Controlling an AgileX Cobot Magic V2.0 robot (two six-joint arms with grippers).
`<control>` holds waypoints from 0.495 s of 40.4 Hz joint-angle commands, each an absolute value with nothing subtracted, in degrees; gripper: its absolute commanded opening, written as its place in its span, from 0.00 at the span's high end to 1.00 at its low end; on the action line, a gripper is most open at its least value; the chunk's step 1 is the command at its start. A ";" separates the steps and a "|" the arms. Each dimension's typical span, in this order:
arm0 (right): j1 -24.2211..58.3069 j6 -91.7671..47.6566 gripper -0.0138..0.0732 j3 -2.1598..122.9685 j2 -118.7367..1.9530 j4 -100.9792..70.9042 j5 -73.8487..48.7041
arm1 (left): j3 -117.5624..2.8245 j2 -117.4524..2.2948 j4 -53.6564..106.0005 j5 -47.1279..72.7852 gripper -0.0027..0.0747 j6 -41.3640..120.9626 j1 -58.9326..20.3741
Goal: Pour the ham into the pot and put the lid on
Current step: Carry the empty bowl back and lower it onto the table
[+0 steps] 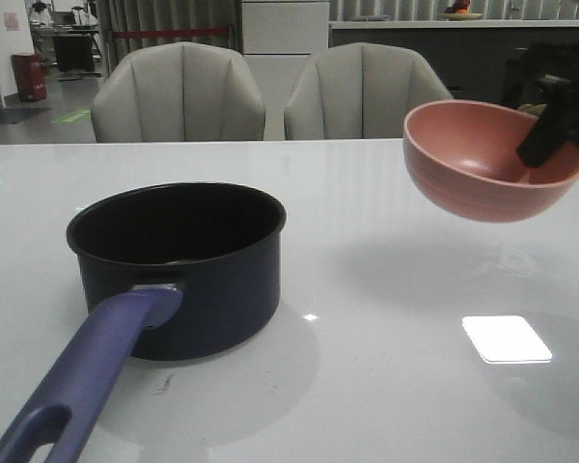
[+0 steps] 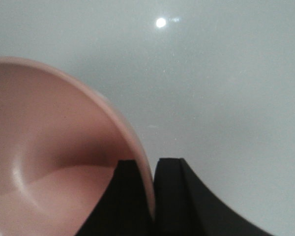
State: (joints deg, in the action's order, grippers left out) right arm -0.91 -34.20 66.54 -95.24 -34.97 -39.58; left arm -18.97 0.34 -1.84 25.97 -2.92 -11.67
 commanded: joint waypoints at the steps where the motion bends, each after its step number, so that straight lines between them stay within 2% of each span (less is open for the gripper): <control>1: -1.32 -34.13 0.68 68.31 -96.02 -36.54 -38.68 | -20.37 1.09 -1.79 21.42 0.47 -3.04 -12.14; 20: -1.32 -34.07 0.53 68.31 -103.26 -36.16 -38.06 | -20.37 1.09 -1.79 21.42 0.47 -3.04 -12.14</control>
